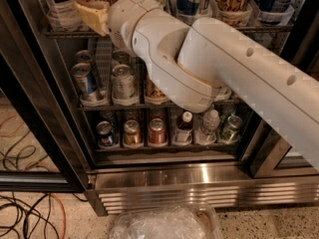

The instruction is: Pick coke can from top shelf of fridge

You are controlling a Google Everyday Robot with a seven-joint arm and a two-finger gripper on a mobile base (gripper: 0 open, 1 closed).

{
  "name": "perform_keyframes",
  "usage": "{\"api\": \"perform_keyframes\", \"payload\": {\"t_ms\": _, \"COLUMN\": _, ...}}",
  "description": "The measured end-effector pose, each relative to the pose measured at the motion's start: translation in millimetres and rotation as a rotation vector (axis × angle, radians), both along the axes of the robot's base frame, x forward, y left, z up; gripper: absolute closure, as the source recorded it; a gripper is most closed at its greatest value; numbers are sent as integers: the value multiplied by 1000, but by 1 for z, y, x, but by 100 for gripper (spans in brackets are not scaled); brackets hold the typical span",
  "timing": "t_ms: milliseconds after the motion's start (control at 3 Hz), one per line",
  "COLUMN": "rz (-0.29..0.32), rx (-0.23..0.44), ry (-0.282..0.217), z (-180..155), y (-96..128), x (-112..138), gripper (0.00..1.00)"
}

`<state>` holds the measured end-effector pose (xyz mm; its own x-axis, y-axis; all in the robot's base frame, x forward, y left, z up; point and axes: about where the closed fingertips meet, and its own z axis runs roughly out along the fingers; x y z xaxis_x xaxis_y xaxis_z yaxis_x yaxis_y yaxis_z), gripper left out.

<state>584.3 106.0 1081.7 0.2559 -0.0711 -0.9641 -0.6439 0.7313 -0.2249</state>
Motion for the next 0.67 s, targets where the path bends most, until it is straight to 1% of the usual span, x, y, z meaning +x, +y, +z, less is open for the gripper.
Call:
{"api": "perform_keyframes", "payload": {"t_ms": 333, "rz": 0, "rx": 0, "ry": 0, "z": 2, "y": 0, "x": 0, "gripper": 100}}
{"api": "perform_keyframes", "payload": {"t_ms": 667, "rz": -3, "rx": -6, "ry": 20, "z": -4, "y": -7, "x": -5, "gripper": 100}}
